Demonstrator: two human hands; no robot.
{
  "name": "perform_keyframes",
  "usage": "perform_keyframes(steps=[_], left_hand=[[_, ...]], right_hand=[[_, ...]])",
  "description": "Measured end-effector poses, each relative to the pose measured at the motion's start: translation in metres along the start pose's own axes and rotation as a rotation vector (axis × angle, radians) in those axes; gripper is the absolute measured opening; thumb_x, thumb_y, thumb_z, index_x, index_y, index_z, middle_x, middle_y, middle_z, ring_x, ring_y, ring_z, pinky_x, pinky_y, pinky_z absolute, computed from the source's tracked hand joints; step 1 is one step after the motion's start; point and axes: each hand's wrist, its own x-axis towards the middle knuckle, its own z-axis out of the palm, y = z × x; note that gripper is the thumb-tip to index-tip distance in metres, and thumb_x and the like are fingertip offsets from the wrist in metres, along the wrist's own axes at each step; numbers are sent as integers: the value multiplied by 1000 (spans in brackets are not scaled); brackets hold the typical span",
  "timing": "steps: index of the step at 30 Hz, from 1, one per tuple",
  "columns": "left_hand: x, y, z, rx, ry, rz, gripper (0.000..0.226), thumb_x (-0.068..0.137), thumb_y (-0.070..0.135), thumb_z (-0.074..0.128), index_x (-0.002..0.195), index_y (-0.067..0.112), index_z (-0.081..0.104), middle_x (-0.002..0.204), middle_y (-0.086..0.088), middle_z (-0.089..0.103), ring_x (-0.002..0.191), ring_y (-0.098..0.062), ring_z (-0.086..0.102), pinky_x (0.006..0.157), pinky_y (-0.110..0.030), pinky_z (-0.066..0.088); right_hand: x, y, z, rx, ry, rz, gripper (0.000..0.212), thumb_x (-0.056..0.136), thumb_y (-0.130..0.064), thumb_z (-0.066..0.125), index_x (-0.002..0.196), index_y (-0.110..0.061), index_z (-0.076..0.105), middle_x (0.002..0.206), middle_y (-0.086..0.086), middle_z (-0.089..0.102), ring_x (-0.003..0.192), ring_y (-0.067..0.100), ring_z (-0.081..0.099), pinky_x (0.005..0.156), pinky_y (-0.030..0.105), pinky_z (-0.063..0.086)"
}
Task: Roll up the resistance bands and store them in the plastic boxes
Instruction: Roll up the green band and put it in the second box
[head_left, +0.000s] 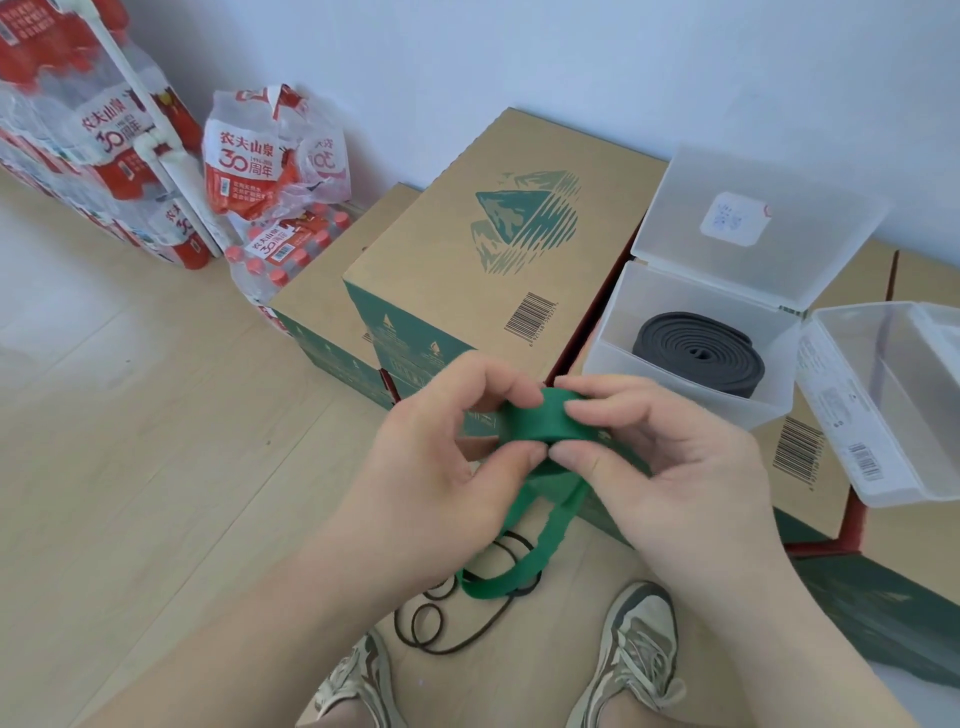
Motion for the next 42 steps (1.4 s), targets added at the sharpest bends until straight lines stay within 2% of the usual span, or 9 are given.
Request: perform_keyframes(steps=[8, 12, 14, 19, 25, 31, 35, 38, 42], left_hand=[[4, 3, -5, -343, 52, -89, 38, 88, 7, 71, 122, 23, 66, 116, -1, 74, 109, -24, 71, 83, -33, 61], [0, 1, 1, -6, 35, -37, 33, 91, 2, 74, 116, 23, 68, 113, 9, 74, 107, -12, 72, 75, -18, 59], [0, 0, 1, 234, 57, 94, 34, 86, 5, 79, 115, 21, 69, 121, 13, 70, 118, -7, 66, 84, -22, 61], [1, 2, 2, 220, -59, 97, 44, 88, 2, 76, 124, 25, 65, 113, 20, 69, 116, -4, 65, 92, -23, 59], [3, 0, 1, -120, 22, -27, 39, 90, -11, 69, 113, 21, 69, 107, 5, 73, 111, -15, 68, 86, -24, 60], [6, 5, -5, -493, 74, -118, 29, 88, 2, 66, 115, 15, 66, 109, -2, 77, 107, -23, 73, 90, -39, 60], [4, 2, -2, -219, 62, -143, 28, 91, -3, 72, 109, 17, 64, 113, 5, 75, 110, -14, 71, 91, -33, 60], [2, -1, -2, 144, 55, 11, 35, 87, 4, 77, 113, 22, 65, 121, 16, 69, 120, -4, 64, 99, -27, 57], [1, 1, 0, 300, -34, 100, 36, 86, 8, 79, 115, 25, 65, 108, 17, 71, 108, -8, 68, 94, -31, 59]], right_hand=[[3, -14, 2, 289, 41, 118, 25, 83, -3, 71, 106, -14, 72, 109, 2, 79, 101, 14, 76, 86, 21, 58], [-1, -3, 3, -52, 25, -37, 30, 97, 4, 62, 111, -21, 71, 114, -14, 74, 112, 8, 69, 94, 16, 52], [-2, 3, 2, -247, -17, -151, 31, 95, 3, 57, 112, -18, 72, 120, -11, 69, 118, 11, 65, 97, 19, 49], [-5, 7, 2, -367, -90, -243, 33, 89, 7, 59, 108, -14, 77, 124, -5, 69, 116, 16, 65, 93, 34, 55], [3, -5, -2, 175, 86, 124, 27, 75, 8, 82, 95, -8, 75, 115, 5, 76, 107, 20, 75, 94, 32, 59], [2, -10, 3, 244, 78, 118, 32, 81, 13, 75, 100, -11, 72, 110, 3, 78, 100, 14, 76, 86, 20, 58], [0, -1, 3, 61, 99, 27, 37, 88, 12, 69, 99, -23, 75, 112, -8, 76, 106, 11, 73, 90, 16, 54], [-2, 6, 5, -179, 27, -93, 35, 90, 13, 66, 101, -19, 76, 117, -12, 73, 114, 16, 68, 94, 22, 53], [-4, 7, 7, -357, -33, -241, 29, 89, 5, 60, 101, -14, 78, 122, -7, 70, 115, 17, 65, 94, 32, 53]])
